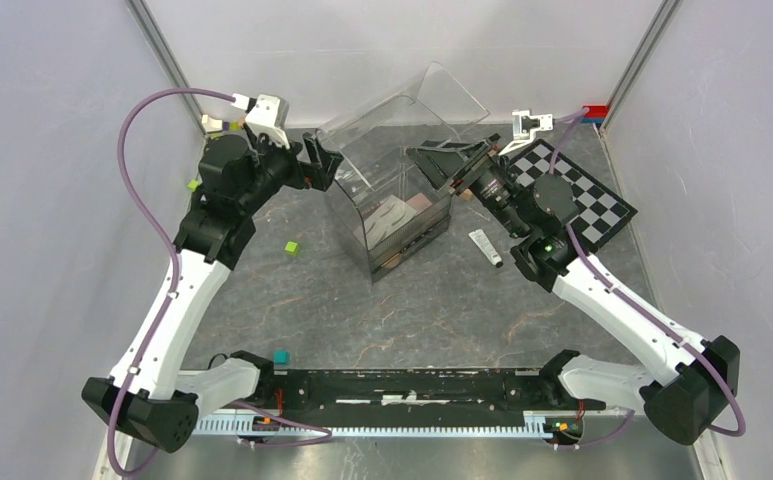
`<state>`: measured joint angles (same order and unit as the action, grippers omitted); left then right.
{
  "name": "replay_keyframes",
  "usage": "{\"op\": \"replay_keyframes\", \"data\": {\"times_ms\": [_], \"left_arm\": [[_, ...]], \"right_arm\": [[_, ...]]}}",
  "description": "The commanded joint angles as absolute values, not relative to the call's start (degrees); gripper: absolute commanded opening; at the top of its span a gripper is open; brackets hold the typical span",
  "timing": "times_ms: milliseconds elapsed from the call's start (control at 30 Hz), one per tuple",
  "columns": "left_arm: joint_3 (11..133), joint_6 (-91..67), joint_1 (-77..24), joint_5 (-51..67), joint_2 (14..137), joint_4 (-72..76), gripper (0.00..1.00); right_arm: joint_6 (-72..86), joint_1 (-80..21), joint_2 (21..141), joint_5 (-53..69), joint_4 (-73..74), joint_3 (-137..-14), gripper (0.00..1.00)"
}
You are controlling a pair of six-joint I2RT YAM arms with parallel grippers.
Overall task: Organize the makeup
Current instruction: Open the storage box at the center of the board.
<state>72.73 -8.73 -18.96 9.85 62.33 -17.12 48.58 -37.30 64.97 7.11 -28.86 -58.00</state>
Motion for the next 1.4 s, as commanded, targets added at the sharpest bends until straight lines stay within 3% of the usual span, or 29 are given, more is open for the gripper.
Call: {"op": "replay_keyframes", "data": {"times_ms": [0,767,1367], "left_arm": [[75.71,-8.29,-18.5,13.03,63.34,-11.11,1.0],[78.5,-18.19,-12.55,19.45,69.15,-7.19,0.78],[76.34,-22.53,-7.45,24.11,71.52,-4.39,0.71]], "right_arm": [[48.25,-37.52,65.36,8.54,-30.76,-61.05,0.89],[44.65,-37.44,64.06,7.83,-26.36,-63.75,0.9],[40.21,-37.44,57.93,4.39,-21.83,-63.76,0.92]]}}
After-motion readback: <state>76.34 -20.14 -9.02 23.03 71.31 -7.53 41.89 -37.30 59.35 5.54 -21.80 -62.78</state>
